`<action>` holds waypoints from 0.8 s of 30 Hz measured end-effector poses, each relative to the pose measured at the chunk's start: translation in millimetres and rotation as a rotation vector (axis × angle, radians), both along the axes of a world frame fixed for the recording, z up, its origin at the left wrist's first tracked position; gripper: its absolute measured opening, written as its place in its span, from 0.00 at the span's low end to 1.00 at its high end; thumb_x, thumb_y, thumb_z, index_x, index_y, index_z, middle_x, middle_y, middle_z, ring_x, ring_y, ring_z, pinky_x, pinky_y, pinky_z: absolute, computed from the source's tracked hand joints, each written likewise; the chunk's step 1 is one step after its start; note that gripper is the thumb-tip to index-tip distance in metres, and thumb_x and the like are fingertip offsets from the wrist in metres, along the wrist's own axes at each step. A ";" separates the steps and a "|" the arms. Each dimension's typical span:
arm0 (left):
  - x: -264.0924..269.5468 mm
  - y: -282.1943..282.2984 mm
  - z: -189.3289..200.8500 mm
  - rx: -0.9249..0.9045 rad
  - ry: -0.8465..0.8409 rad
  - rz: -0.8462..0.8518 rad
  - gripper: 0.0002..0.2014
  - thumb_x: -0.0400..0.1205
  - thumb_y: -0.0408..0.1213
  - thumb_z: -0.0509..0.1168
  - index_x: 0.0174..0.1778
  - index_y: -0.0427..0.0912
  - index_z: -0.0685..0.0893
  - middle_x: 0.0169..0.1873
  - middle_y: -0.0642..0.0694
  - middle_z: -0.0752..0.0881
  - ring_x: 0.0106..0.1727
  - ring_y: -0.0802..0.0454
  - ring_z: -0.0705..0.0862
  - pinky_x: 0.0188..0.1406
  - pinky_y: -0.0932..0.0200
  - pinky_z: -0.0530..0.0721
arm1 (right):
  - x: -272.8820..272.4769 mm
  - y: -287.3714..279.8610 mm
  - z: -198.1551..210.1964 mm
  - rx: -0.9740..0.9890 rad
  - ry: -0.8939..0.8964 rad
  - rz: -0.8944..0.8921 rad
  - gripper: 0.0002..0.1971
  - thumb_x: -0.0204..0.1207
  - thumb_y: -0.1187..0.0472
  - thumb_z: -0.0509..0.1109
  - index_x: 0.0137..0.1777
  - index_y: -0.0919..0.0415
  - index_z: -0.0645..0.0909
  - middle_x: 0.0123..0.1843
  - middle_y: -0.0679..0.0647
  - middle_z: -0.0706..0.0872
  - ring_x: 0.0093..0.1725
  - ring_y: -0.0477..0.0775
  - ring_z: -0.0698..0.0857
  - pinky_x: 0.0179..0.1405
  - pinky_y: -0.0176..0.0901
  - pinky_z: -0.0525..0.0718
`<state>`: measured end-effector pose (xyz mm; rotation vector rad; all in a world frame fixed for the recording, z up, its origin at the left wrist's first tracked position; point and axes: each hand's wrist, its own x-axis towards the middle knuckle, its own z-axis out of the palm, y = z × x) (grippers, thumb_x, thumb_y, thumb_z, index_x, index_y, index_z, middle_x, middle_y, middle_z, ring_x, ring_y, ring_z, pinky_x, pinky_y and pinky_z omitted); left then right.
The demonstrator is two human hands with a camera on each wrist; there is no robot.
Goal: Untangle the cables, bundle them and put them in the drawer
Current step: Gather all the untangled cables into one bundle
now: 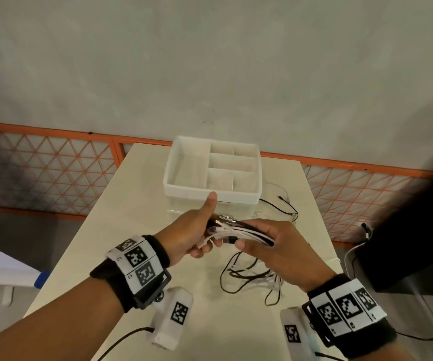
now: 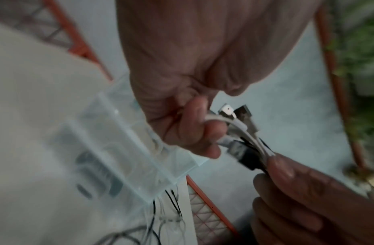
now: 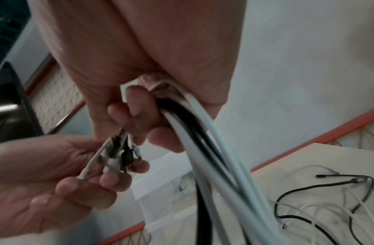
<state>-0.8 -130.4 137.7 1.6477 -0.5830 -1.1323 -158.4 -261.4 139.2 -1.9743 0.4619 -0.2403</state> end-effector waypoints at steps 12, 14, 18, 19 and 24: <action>0.8 1.9 -2.6 -0.087 0.323 0.139 0.37 0.81 0.68 0.54 0.54 0.34 0.86 0.36 0.42 0.86 0.31 0.49 0.81 0.25 0.60 0.76 | 4.0 7.7 -6.2 0.147 -0.044 0.037 0.07 0.83 0.56 0.71 0.57 0.53 0.89 0.34 0.52 0.90 0.26 0.48 0.73 0.28 0.37 0.73; -6.2 0.5 2.6 -0.090 0.265 0.060 0.38 0.81 0.70 0.50 0.53 0.35 0.87 0.35 0.42 0.87 0.35 0.48 0.85 0.31 0.56 0.83 | 7.4 11.4 -6.1 0.124 -0.017 0.056 0.08 0.84 0.56 0.70 0.59 0.54 0.87 0.33 0.51 0.91 0.24 0.40 0.75 0.29 0.33 0.74; -15.7 -3.6 11.2 -0.092 0.131 -0.064 0.35 0.83 0.67 0.47 0.51 0.39 0.87 0.40 0.33 0.87 0.41 0.40 0.89 0.46 0.47 0.91 | 15.1 16.9 -8.7 0.106 0.020 0.028 0.07 0.84 0.55 0.71 0.58 0.54 0.82 0.30 0.52 0.89 0.24 0.38 0.79 0.31 0.38 0.77; -15.8 -3.9 12.3 -0.096 0.125 -0.071 0.35 0.83 0.67 0.48 0.53 0.39 0.87 0.42 0.31 0.88 0.42 0.38 0.89 0.48 0.47 0.91 | 16.0 17.2 -10.1 0.108 0.023 0.017 0.07 0.83 0.54 0.71 0.58 0.54 0.81 0.29 0.52 0.88 0.25 0.39 0.80 0.31 0.38 0.77; -15.0 -2.2 9.3 -0.100 0.118 -0.066 0.31 0.81 0.65 0.56 0.58 0.39 0.83 0.42 0.37 0.88 0.42 0.43 0.86 0.45 0.46 0.91 | 18.0 20.2 -10.6 0.116 0.025 -0.007 0.09 0.81 0.52 0.74 0.58 0.53 0.84 0.32 0.45 0.88 0.27 0.41 0.84 0.29 0.29 0.78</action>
